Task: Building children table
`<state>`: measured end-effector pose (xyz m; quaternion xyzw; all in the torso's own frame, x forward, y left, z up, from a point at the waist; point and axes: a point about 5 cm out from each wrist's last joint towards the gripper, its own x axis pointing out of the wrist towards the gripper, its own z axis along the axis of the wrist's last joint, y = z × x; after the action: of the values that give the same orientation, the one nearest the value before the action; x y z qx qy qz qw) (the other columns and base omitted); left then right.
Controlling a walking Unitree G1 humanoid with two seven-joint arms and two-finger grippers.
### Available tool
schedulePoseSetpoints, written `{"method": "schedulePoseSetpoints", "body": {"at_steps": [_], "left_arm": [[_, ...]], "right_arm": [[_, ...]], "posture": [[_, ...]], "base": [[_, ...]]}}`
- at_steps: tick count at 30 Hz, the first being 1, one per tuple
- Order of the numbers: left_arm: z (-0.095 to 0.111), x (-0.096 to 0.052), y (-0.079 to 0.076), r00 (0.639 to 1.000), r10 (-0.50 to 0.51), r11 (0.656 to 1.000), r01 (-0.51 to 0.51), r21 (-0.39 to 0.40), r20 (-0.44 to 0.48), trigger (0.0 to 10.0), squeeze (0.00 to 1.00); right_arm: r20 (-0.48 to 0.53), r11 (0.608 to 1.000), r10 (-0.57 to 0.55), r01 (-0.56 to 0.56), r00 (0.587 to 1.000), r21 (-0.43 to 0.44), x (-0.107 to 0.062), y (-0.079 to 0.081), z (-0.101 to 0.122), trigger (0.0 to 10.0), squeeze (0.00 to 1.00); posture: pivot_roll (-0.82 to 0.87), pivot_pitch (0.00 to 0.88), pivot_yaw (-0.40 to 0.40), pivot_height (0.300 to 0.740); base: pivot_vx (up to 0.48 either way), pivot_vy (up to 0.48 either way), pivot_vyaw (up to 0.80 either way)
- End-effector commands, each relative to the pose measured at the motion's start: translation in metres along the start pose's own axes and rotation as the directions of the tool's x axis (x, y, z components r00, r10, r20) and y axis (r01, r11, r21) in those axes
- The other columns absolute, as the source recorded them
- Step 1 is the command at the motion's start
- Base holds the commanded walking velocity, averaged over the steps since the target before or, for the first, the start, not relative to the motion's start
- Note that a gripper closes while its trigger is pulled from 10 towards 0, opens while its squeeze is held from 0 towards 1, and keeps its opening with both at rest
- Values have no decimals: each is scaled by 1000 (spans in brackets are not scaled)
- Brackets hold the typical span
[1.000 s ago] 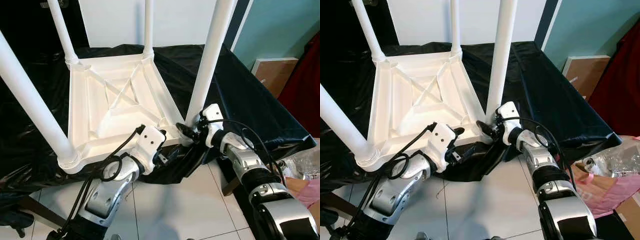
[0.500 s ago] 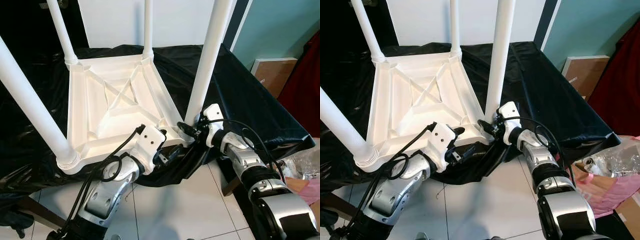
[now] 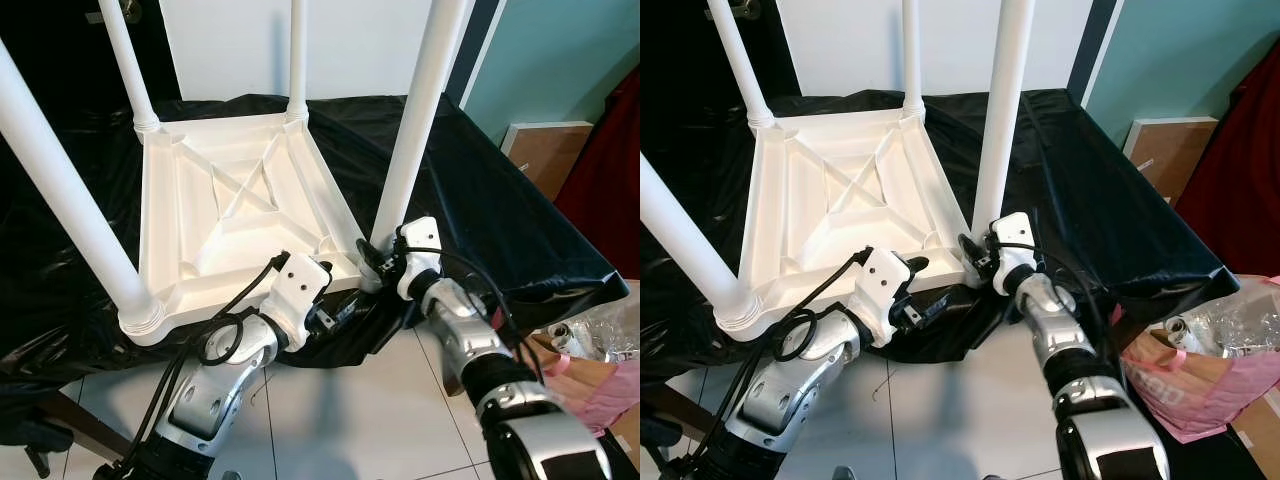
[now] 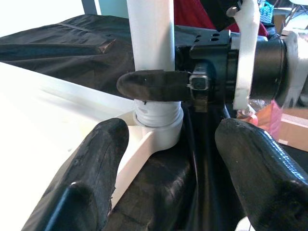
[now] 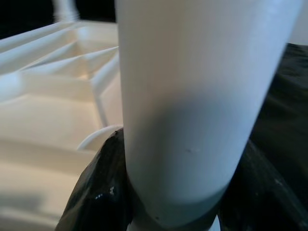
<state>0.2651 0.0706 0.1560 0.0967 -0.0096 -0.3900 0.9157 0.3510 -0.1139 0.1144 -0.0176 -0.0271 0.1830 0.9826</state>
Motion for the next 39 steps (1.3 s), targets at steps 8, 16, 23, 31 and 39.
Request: {"method": "schedulePoseSetpoints", "body": {"at_steps": [8,16,23,31,39], "left_arm": [[-5,1,-3,1000,-22,1000,22,-9,-17,10000,0],[-7,2,-7,999,-44,999,44,-7,-23,10000,0],[-7,2,-6,999,-40,999,40,-7,-23,10000,0],[-7,1,-5,999,-34,999,34,-11,-23,10000,0],[-7,1,-4,999,-41,999,41,-3,-25,10000,0]], "right_arm": [[-164,963,-245,260,955,72,-17,18,-36,10000,0],[-95,967,-241,247,966,60,-15,17,-23,10000,0],[-71,973,-221,225,973,53,-15,16,-19,10000,0],[19,994,106,-106,994,-8,-29,-6,-8,10000,1000],[-3,963,260,-260,966,-70,-33,-22,0,10000,1000]], "posture": [[45,54,-69,740],[39,62,-68,740],[39,69,-69,740],[34,71,-68,740],[33,67,-58,740]], "base": [[0,0,0],[0,0,0],[0,0,0],[0,0,0],[0,0,0]]}}
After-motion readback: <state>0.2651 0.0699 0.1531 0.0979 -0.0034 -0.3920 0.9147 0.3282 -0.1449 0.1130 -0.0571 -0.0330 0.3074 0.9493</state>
